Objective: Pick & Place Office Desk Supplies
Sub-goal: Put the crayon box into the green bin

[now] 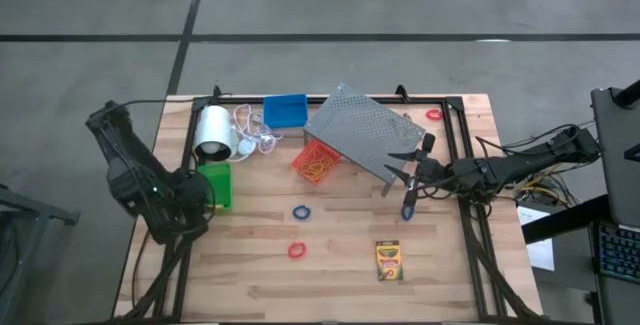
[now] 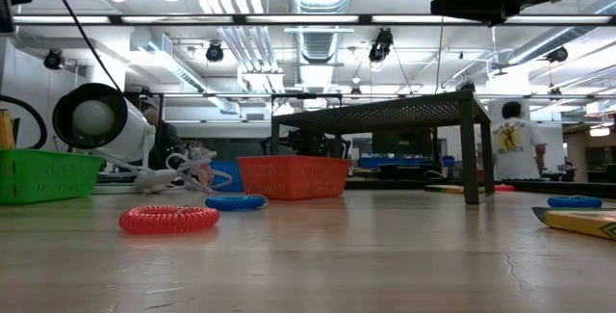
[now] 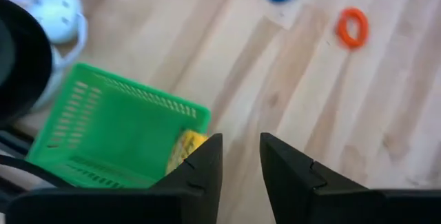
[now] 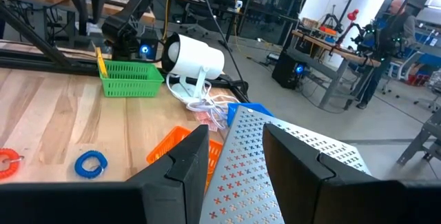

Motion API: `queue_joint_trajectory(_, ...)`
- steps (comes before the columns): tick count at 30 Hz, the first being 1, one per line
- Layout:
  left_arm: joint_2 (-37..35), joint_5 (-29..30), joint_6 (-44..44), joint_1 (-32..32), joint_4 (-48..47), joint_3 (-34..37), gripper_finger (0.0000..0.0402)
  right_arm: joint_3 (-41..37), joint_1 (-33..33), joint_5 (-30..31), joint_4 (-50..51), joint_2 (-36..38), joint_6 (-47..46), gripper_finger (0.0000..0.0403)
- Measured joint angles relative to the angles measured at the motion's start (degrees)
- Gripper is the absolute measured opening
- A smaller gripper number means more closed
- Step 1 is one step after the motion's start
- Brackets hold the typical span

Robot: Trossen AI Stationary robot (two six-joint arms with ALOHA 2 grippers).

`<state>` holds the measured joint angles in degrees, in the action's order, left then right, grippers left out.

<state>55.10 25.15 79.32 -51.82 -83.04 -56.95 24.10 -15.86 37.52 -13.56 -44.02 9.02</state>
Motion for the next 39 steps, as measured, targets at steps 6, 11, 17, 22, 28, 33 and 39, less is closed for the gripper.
queue_joint_trajectory(6, 6.4, 2.0, -0.4, 7.7, -0.2, -1.8, 0.0105, 0.0, 0.0, 0.0, 0.0, 0.0, 0.0, 0.0137)
queue_joint_trajectory(11, 10.1, 1.2, -1.7, 18.6, 4.1, -1.8, 0.0132, 0.0, 0.0, 0.0, 0.0, 0.0, 0.0, 0.0137)
queue_joint_trajectory(17, 12.3, -1.6, -16.3, 32.0, 12.2, -1.8, 0.0184, 0.0, 0.0, 0.0, 0.0, 0.0, 0.1, 0.0137)
queue_joint_trajectory(22, 12.1, -1.5, -34.5, 39.7, 21.1, -1.8, 0.0197, 0.0, 0.0, 0.0, 0.0, 0.0, 0.1, 0.0137)
queue_joint_trajectory(28, 12.1, 3.8, -54.7, 42.7, 31.9, -1.8, 0.0190, 0.0, 0.0, 0.0, 0.0, 0.0, 0.1, 0.0137)
queue_joint_trajectory(33, 12.1, 5.3, -59.0, 44.7, 36.0, -1.8, 0.0189, 0.0, 0.0, 0.0, 0.0, 0.0, 0.1, 0.0137)
queue_joint_trajectory(39, 12.3, 5.3, -60.0, 45.3, 39.8, -1.8, 0.0188, 0.0, 0.0, 0.0, 0.0, 0.0, 0.0, 0.0137)
